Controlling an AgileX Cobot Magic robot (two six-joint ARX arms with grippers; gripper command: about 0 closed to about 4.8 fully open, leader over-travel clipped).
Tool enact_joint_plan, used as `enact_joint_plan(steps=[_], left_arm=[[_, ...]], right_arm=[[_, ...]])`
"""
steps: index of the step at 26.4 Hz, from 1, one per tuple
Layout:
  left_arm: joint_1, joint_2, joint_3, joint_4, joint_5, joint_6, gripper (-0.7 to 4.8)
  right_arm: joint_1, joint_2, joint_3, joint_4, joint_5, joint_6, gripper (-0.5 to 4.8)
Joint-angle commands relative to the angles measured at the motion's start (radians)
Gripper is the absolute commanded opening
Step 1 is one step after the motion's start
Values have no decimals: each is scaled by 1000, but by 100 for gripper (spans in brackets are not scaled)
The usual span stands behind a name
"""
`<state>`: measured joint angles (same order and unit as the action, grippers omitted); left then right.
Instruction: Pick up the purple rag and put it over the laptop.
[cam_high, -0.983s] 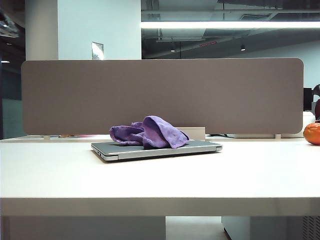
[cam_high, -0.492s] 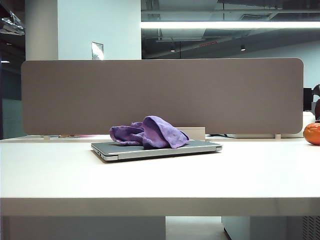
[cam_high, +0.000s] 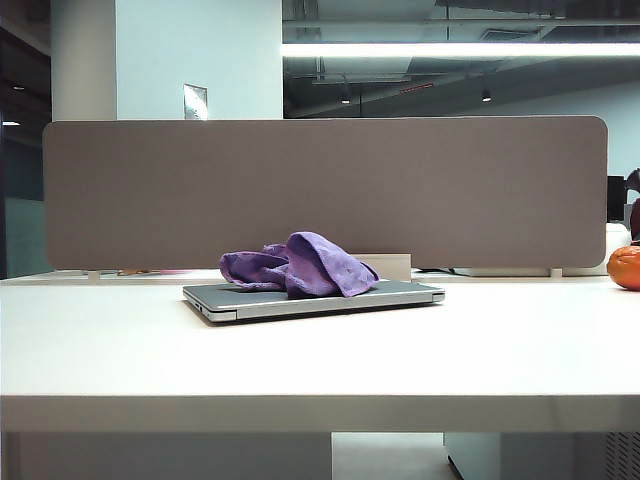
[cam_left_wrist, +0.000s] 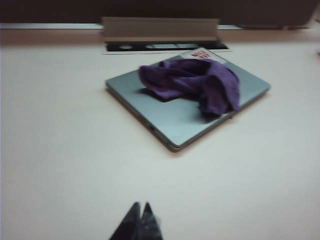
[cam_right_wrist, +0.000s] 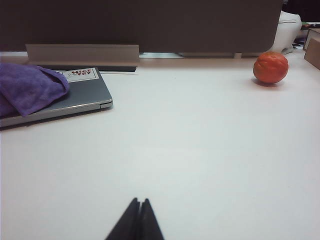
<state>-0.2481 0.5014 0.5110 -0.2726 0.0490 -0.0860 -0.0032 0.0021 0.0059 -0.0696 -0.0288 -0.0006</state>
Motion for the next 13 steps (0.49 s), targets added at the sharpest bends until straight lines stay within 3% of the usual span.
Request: enact_joint_plan(steps=[1, 6, 11, 13], left_arm=[[64, -1, 3, 12, -1, 0, -6], [168, -24, 3, 14, -8, 7, -6], [195, -61, -7, 43, -28, 11, -6], [207, -106, -70, 122, -25, 6, -6]], right_arm=[[0, -2, -3, 10, 4, -3, 22], [0, -2, -3, 10, 4, -3, 22], [0, -2, -3, 10, 4, -3, 22], [0, -2, -3, 10, 4, -3, 22]])
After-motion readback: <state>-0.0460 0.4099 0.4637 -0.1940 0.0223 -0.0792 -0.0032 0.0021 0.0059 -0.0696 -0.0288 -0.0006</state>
